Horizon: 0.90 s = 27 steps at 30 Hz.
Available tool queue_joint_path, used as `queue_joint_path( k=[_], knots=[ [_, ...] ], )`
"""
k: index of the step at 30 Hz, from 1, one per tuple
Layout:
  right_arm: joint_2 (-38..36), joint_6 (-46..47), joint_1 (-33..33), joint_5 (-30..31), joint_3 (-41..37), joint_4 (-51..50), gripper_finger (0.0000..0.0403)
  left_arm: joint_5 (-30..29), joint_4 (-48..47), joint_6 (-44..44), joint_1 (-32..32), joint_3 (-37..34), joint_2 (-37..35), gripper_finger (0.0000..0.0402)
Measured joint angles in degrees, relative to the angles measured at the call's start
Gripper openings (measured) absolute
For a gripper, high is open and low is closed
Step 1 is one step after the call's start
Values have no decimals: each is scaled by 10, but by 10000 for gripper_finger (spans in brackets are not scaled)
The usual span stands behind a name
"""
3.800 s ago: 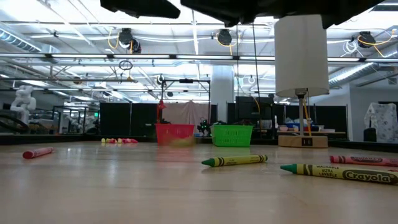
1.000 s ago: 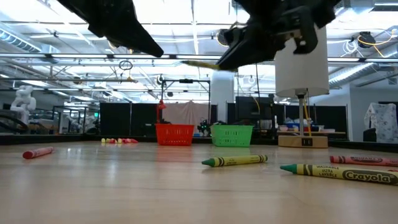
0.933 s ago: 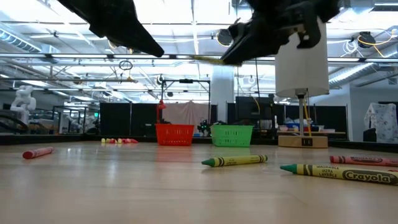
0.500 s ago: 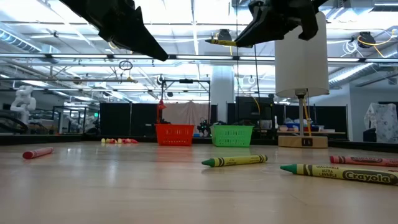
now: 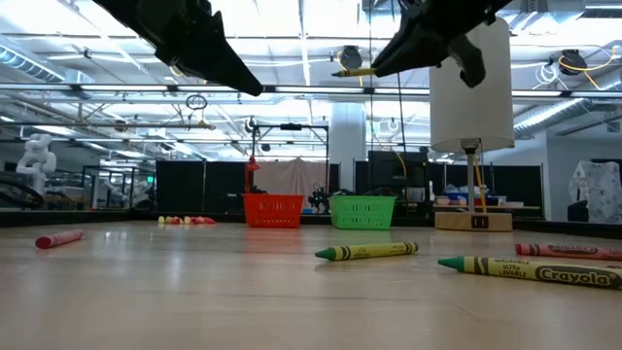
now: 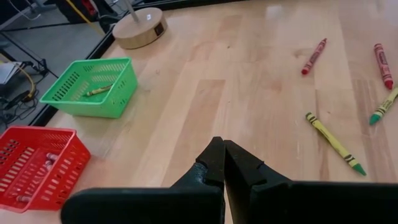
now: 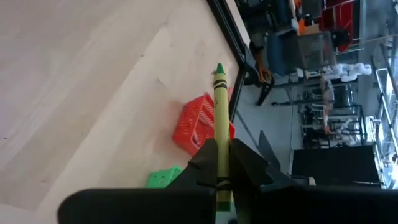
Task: Sort crayons
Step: Put the green crayon into the green bin
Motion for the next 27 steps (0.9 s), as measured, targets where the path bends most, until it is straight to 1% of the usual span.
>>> queue_joint_path(
  k=[6, 11, 18, 23, 27],
  knots=[
    [0, 7, 0, 0, 0, -3, 4, 0, 0, 0, 0, 0, 0, 6],
    [0, 59, -5, -1, 0, -4, 4, -2, 0, 1, 0, 0, 0, 6],
    [0, 184, -47, -5, 0, 1, 4, -2, 0, 1, 0, 0, 0, 6],
    [11, 296, -100, -5, 0, 16, 4, -2, 0, 14, 0, 0, 0, 6],
    [41, 377, -146, -6, 0, 38, 4, -2, 0, 14, 6, 0, 0, 6]
  ],
)
